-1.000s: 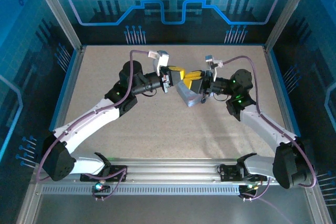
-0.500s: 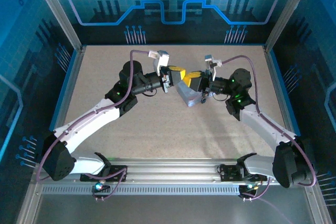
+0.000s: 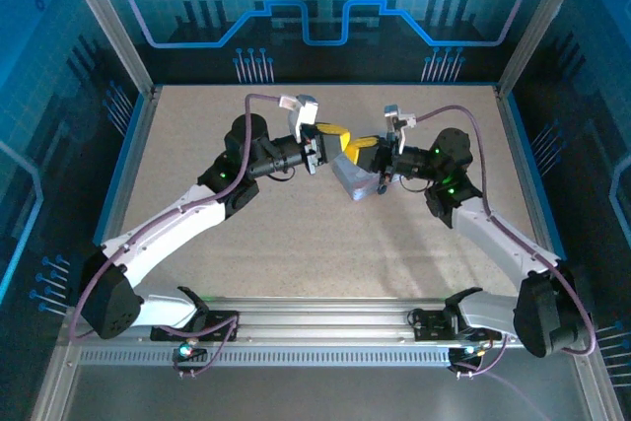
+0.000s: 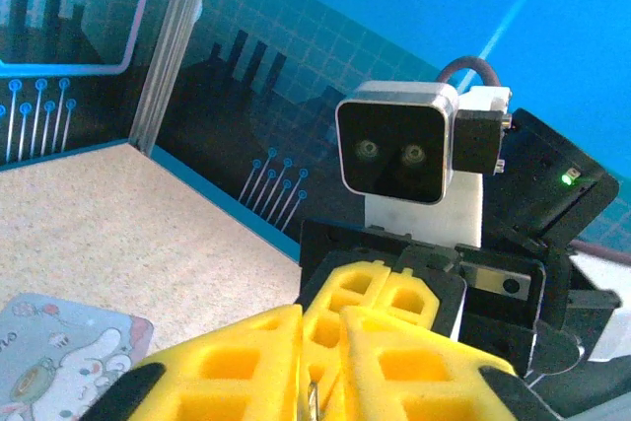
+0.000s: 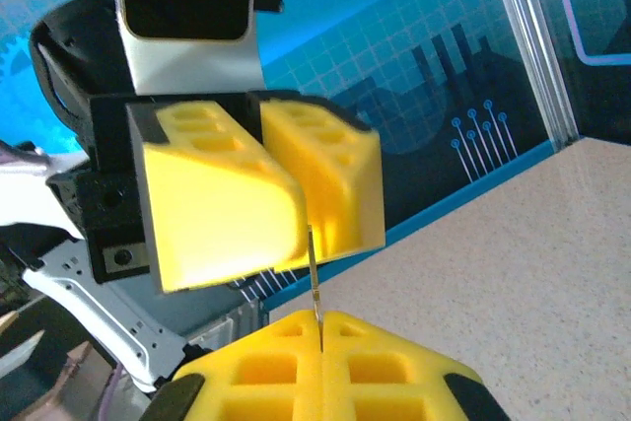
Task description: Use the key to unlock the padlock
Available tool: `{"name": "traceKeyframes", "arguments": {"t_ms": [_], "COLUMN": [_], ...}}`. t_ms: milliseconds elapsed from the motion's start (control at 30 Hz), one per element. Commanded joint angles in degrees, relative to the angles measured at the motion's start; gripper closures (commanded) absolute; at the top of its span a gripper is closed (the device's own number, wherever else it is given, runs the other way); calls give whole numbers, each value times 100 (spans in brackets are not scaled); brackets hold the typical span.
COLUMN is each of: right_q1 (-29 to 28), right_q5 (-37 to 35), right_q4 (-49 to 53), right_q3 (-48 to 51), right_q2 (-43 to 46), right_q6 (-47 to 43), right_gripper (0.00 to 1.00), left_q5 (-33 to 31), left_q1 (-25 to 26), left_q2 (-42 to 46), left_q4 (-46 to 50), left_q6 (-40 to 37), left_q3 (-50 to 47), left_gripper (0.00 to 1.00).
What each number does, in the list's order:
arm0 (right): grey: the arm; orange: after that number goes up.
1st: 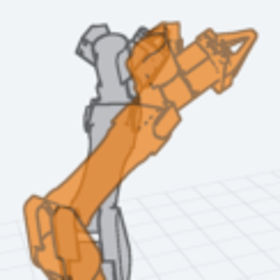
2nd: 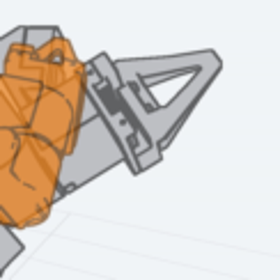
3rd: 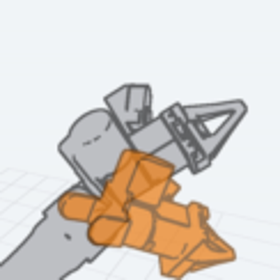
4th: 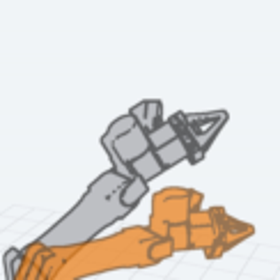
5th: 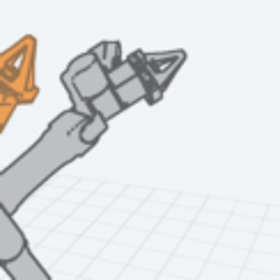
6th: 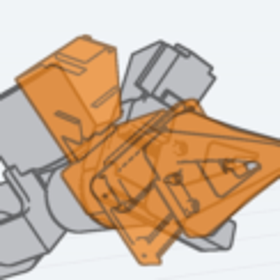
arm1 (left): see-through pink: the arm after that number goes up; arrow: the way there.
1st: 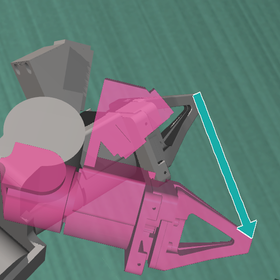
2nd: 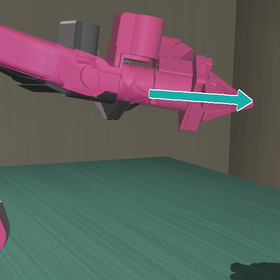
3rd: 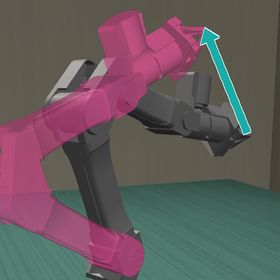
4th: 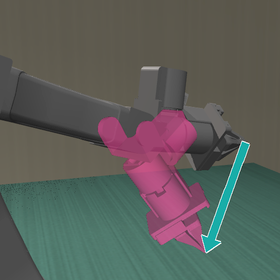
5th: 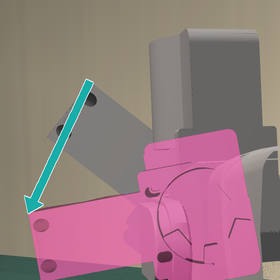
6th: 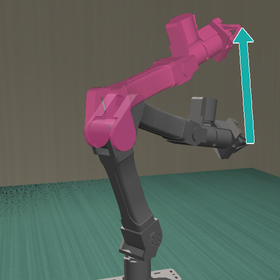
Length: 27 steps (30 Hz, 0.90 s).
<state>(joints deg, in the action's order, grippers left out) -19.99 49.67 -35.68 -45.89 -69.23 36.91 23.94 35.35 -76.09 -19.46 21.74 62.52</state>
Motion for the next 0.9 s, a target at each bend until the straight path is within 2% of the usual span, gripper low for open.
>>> {"name": "traceKeyframes", "arguments": {"t_ms": [0, 100, 167, 267, 467, 600, 700, 867], "right_q1": [-59, 6, 90, 248, 609, 771, 824, 886], "right_q5": [-180, -360, -496, -783, -1727, -2113, -2783, -3567], "right_q4": [987, 1787, 2328, 3085, 4760, 5049, 5528, 6065], "right_q3": [-207, -249, -236, -217, -272, -111, -106, -229], "right_q2": [269, 494, 654, 914, 1480, 1833, 1987, 2088], "right_q6": [-664, -1121, -1374, -1697, -2278, -2156, -2134, -2231], "right_gripper": [100, 100, 100, 100, 100, 99, 100, 100], "left_q5": [-55, -163, -272, -537, -1105, -1131, -1132, -1158], "left_q1": [-47, -96, -122, -126, -126, -124, -75, 117], "left_q2": [32, 101, 160, 212, 23, -357, -690, -1442], "left_q4": [-156, -95, -4, 326, 1003, 1283, 1277, 1898], "left_q6": [41, 55, 35, -92, -104, 234, 449, 285], "left_q3": [76, 20, -33, -56, -111, -62, -66, 512], "left_gripper": [69, 51, 36, 25, 21, 21, 21, 25]}}
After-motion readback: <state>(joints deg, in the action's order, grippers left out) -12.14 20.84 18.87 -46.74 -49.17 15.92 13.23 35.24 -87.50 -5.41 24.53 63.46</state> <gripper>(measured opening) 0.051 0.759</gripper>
